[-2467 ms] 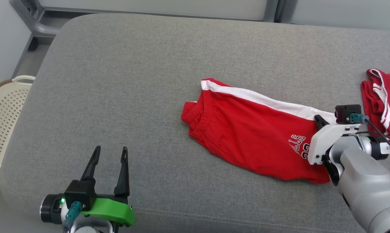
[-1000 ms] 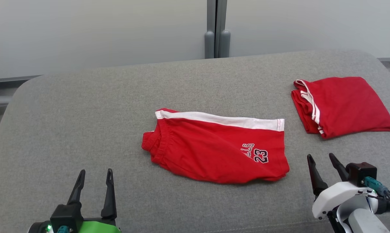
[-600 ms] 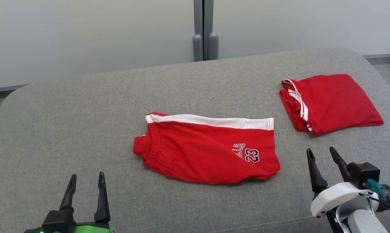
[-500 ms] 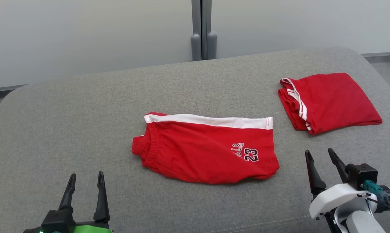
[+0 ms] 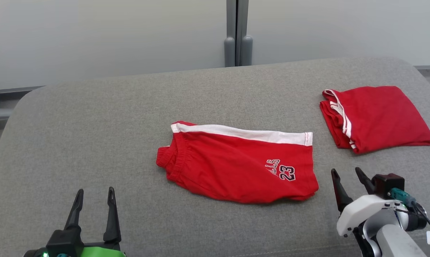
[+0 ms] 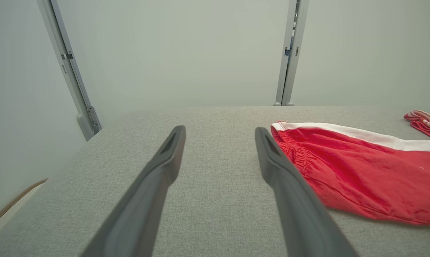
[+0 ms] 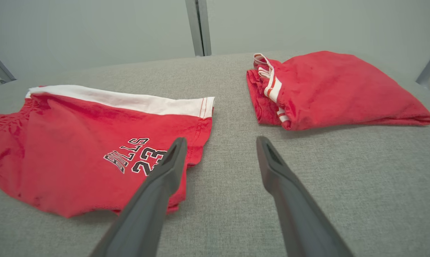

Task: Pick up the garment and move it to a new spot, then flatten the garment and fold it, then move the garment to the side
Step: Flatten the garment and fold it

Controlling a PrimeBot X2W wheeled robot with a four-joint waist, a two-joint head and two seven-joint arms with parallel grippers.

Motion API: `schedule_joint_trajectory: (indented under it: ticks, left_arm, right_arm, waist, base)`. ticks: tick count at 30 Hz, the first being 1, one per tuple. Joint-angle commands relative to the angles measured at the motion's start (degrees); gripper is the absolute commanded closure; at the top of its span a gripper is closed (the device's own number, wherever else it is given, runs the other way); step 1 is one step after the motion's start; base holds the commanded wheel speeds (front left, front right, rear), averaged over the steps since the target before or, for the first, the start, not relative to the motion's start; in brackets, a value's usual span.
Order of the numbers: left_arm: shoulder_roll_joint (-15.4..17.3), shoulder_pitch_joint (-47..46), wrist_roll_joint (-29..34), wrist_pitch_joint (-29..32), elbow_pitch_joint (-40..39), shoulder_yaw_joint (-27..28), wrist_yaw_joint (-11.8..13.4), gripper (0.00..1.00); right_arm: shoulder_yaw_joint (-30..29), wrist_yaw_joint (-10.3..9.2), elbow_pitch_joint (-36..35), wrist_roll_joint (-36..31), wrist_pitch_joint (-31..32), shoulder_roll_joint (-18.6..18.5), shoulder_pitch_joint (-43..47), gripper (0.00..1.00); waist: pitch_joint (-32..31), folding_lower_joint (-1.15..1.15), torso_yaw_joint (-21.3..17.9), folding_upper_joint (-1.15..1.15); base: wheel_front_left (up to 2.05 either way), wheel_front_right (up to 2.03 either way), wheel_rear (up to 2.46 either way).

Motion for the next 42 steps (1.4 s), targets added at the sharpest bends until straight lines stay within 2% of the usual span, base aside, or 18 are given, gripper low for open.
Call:
schedule_joint_trajectory:
  ticks: [1,13,22,29,33,42]
  left_arm:
    - [0.1,-0.9,0.2,-0.2,-0.1,0.0,-0.3,0.00]
    - [0.1,-2.1,-0.2,-0.2,1.0,-2.2,-0.3,0.00]
    - [0.1,-3.7,-0.3,-0.2,2.1,-3.7,-0.8,0.00]
    - [0.1,-4.6,-0.4,-0.2,2.5,-4.0,-0.6,0.00]
    - [0.1,-5.0,-0.2,-0.2,2.7,-4.1,-0.6,0.00]
    - [0.1,-5.3,-0.1,-0.2,2.8,-4.4,-0.6,0.00]
  right_arm:
    - [0.2,-0.06,0.6,0.7,0.1,-0.2,-1.3,0.00]
    - [5.3,-0.06,21.2,5.5,4.9,0.4,-16.0,0.00]
    - [7.8,-0.07,34.5,7.6,9.3,0.1,-23.3,0.00]
    - [7.8,-0.07,39.0,9.7,10.5,0.2,-25.8,0.00]
    - [7.8,-0.07,40.6,10.9,13.6,0.1,-25.7,0.00]
    - [7.5,-0.06,41.7,12.4,16.6,1.1,-26.2,0.00]
  waist:
    - [0.0,0.00,0.5,0.00]
    - [1.5,0.00,4.9,0.00]
    - [3.4,0.00,8.2,0.00]
    - [4.6,0.00,9.9,0.00]
    - [4.9,0.00,10.4,0.00]
    - [5.4,0.00,11.4,0.00]
  base:
    - [0.00,0.00,0.00]
    - [0.00,0.00,0.00]
    - [0.00,0.00,0.00]
    - [0.00,0.00,0.00]
    - [0.00,0.00,0.00]
    - [0.00,0.00,0.00]
